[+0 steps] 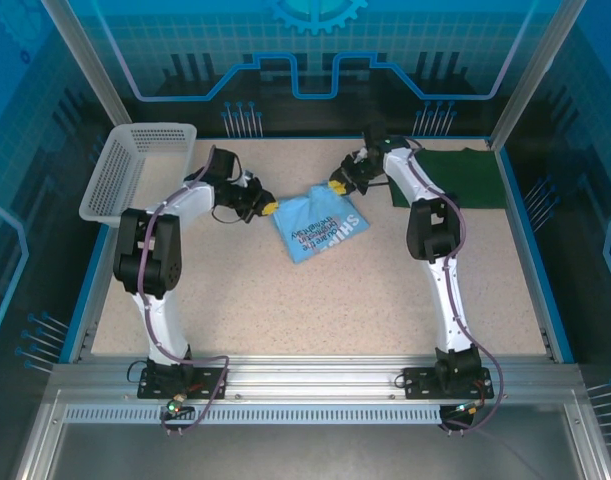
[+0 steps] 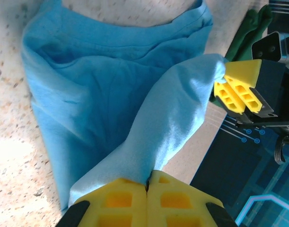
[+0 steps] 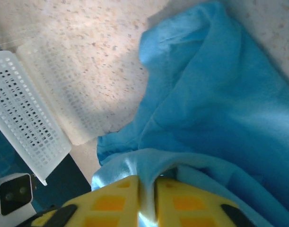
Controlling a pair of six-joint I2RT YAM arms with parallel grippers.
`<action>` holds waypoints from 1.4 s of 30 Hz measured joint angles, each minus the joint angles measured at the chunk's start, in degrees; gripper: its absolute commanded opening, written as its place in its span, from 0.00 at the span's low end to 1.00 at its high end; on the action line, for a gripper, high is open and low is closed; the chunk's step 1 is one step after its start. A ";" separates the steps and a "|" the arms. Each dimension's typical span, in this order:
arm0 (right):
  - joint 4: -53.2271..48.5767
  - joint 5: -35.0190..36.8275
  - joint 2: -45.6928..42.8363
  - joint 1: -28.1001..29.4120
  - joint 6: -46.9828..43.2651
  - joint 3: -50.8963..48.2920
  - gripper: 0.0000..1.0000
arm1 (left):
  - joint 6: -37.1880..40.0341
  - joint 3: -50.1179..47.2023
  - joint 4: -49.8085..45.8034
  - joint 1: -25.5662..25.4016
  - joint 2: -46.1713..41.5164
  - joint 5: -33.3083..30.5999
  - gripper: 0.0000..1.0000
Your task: Fold and stack the t-shirts
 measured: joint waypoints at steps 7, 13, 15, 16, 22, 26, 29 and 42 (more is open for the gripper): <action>0.96 0.09 5.81 -1.62 4.44 5.90 0.51 | -1.22 2.01 -0.96 2.14 4.55 -4.87 0.56; 0.50 2.21 4.81 -3.67 2.62 3.50 0.50 | 0.31 6.05 -6.19 4.52 5.25 -9.55 0.69; 1.05 3.26 0.04 -3.82 0.57 -3.02 0.51 | 1.46 8.79 -7.19 4.22 4.63 -10.51 0.67; 1.84 4.09 -3.69 -3.74 -0.81 -8.09 0.52 | 2.03 9.42 -7.50 3.89 3.82 -10.58 0.66; 6.14 6.75 -21.38 -2.51 -7.02 -29.55 0.53 | 4.92 9.49 -9.11 -3.23 -1.33 -8.76 0.49; 8.94 7.87 -23.52 -1.75 -9.77 -36.46 0.51 | 6.12 8.94 -9.11 -11.34 -0.63 -7.41 0.43; 9.88 9.33 -23.41 -0.92 -11.54 -41.94 0.50 | 7.56 7.34 -9.09 -16.22 1.22 -7.50 0.41; 20.68 8.59 -36.02 4.46 -15.69 -67.58 0.44 | 17.46 -11.78 -9.01 -20.98 -1.66 -11.89 0.39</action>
